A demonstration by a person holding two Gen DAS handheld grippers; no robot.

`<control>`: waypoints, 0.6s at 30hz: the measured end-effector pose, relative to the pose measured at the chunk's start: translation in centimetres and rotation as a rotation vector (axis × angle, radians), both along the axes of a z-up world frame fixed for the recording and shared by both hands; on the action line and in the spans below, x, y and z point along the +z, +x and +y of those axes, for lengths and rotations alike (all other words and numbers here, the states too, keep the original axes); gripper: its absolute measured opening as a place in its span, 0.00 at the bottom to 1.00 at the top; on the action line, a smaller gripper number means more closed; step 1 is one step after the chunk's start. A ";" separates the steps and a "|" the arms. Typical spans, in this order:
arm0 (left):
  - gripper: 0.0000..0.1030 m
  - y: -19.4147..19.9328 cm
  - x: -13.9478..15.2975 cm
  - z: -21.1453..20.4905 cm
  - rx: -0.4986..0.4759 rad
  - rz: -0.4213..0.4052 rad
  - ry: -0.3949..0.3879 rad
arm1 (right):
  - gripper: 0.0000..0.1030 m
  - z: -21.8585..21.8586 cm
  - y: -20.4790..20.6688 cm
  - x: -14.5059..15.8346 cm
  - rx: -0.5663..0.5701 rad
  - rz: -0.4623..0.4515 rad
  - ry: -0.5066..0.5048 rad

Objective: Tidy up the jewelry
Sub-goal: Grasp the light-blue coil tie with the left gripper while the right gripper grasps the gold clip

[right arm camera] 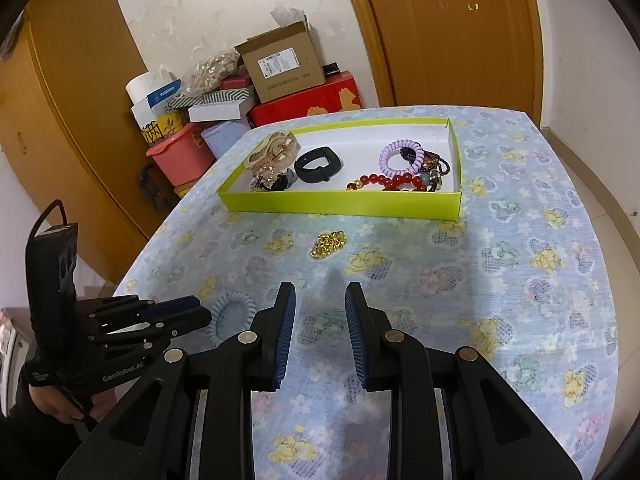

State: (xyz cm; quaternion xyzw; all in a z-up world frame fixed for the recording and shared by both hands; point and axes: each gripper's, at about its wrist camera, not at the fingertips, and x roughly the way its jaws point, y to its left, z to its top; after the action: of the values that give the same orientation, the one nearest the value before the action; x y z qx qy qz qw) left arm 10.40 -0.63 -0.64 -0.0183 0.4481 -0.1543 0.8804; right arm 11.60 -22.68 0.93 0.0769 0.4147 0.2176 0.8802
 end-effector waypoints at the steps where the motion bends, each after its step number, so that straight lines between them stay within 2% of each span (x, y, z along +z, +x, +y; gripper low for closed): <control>1: 0.21 0.1 0.0 -0.1 0.000 0.001 0.001 | 0.26 0.0 0.1 -0.1 0.000 0.002 -0.001; 5: 0.22 0.3 0.1 -0.4 -0.010 0.009 -0.008 | 0.26 0.1 0.3 -0.4 0.004 0.008 -0.002; 13: 0.23 1.3 -0.4 -1.7 -0.019 -0.004 0.039 | 0.26 0.6 1.0 -1.0 0.005 0.020 -0.013; 15: 0.11 1.3 -0.5 -1.9 -0.013 -0.026 0.075 | 0.26 0.8 1.2 -1.1 0.007 0.019 -0.021; 16: 0.10 1.4 -0.5 -1.9 -0.007 -0.035 0.090 | 0.26 1.0 1.4 -1.2 0.010 0.019 -0.028; 18: 0.10 1.5 -0.5 -1.4 -0.004 -0.030 0.062 | 0.26 1.3 1.8 -1.4 0.013 0.018 -0.043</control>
State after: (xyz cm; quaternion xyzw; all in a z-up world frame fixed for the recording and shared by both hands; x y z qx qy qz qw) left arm 11.92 -2.04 -1.13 0.0119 0.4395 -0.1423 0.8868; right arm 13.40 -21.41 -0.45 0.0571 0.4279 0.2139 0.8763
